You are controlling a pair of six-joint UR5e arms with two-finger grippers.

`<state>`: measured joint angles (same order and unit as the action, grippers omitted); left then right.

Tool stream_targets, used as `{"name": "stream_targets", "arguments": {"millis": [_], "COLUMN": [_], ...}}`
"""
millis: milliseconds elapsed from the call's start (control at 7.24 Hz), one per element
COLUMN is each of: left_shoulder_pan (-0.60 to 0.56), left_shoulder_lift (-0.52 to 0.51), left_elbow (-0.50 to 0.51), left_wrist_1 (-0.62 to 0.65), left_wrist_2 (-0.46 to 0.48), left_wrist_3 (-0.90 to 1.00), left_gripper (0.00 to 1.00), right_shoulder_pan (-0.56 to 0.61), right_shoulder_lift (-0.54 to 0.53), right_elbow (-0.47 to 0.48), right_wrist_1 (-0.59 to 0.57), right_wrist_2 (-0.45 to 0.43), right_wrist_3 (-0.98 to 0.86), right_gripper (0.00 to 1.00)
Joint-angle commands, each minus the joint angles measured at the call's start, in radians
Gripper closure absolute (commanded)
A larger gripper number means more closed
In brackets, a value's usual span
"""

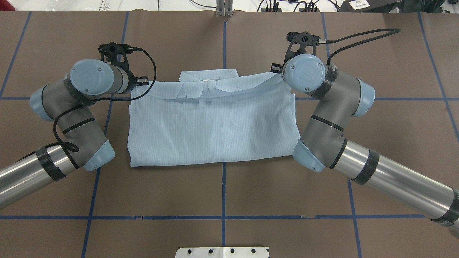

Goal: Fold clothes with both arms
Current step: 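Lay the hem down near the collar and open both grippers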

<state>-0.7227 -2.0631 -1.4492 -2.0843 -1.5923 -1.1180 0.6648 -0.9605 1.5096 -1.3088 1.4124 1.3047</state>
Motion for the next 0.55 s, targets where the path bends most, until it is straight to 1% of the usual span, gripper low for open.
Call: {"name": "stream_targets", "arguments": {"millis": [0, 138, 276, 414], "left_shoulder_pan": [-0.01, -0.015, -0.015, -0.008], "left_shoulder_lift": [0.014, 0.053, 0.102, 0.154], "left_elbow": [-0.041, -0.115, -0.188, -0.259], "left_wrist_1": [-0.046, -0.045, -0.045, -0.046], "left_wrist_2": [-0.011, -0.071, -0.15, -0.158], "left_wrist_3": [0.162, 0.191, 0.187, 0.155], "left_gripper": [0.0, 0.0, 0.0, 0.0], "right_shoulder_pan": [0.005, 0.022, 0.032, 0.032], "right_shoulder_lift": [0.002, -0.004, -0.039, -0.094], "right_elbow": [0.012, 0.042, 0.11, 0.18], "right_wrist_1": [0.003, 0.002, -0.01, -0.012], "right_wrist_2": [0.028, 0.096, 0.135, 0.14], "right_wrist_3": [-0.042, -0.059, -0.061, -0.079], "right_gripper": [0.0, 0.0, 0.0, 0.0]}}
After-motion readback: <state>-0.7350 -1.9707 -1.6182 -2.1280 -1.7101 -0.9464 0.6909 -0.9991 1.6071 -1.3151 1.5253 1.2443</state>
